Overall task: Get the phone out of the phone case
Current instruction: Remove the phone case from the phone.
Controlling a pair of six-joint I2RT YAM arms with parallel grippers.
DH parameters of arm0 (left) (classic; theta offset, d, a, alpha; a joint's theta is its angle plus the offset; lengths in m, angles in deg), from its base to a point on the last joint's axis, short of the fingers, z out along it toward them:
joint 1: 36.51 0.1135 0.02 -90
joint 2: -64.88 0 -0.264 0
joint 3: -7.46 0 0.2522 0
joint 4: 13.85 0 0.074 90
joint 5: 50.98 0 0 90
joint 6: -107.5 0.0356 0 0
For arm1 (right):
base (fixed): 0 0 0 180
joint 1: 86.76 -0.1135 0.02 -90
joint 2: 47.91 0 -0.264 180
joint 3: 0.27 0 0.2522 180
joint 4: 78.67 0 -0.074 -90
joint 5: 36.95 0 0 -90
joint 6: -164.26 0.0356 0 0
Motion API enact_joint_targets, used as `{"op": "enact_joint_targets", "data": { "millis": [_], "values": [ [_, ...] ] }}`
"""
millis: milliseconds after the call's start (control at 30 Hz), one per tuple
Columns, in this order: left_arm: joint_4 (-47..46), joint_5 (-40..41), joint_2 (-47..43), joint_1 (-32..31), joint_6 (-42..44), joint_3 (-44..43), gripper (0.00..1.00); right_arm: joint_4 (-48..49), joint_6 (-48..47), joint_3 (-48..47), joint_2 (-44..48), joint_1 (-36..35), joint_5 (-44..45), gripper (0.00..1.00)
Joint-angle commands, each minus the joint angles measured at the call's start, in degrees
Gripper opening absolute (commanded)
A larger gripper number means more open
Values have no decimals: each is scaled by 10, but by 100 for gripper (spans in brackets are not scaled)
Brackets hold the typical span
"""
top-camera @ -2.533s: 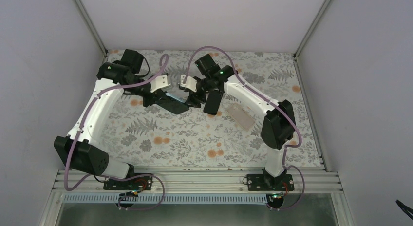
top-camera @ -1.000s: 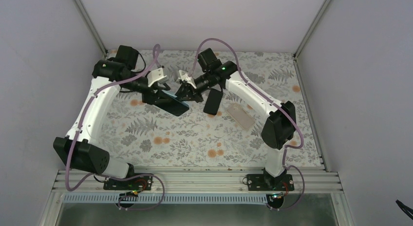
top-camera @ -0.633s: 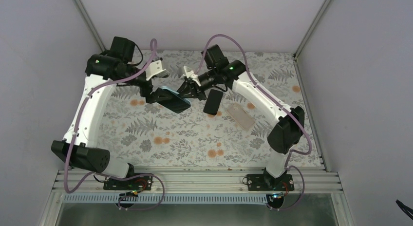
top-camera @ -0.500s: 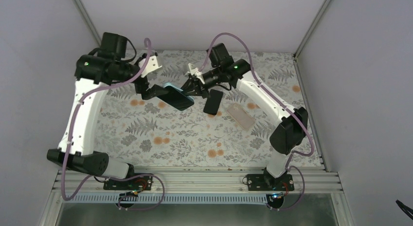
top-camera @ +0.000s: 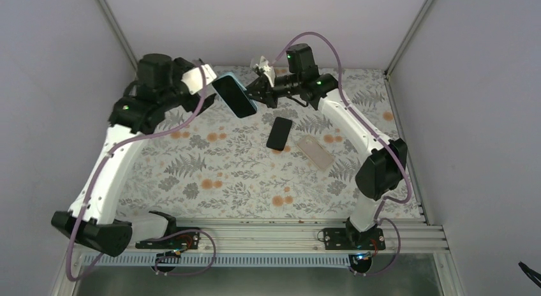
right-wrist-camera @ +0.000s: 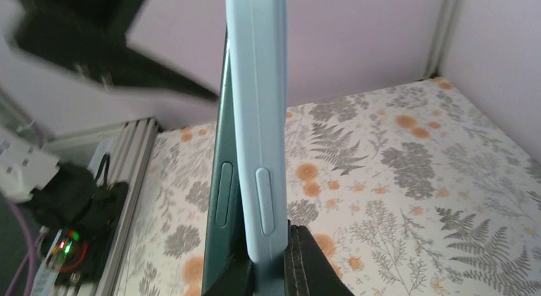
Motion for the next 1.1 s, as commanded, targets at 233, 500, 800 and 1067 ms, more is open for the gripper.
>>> {"op": "enact_joint_targets", "data": {
  "millis": [233,500,800,1067],
  "values": [
    [-283,79,5,-98,-91,92,100,183,214,-43,20,0,122,3],
    [-311,104,42,-144,-93,123,100,220,252,-44,13,0,178,3],
    [-380,163,62,-161,-100,157,100,229,262,-47,9,1,223,3],
    [-409,209,88,-172,-105,146,100,252,274,-29,24,0,230,3]
  ]
}}
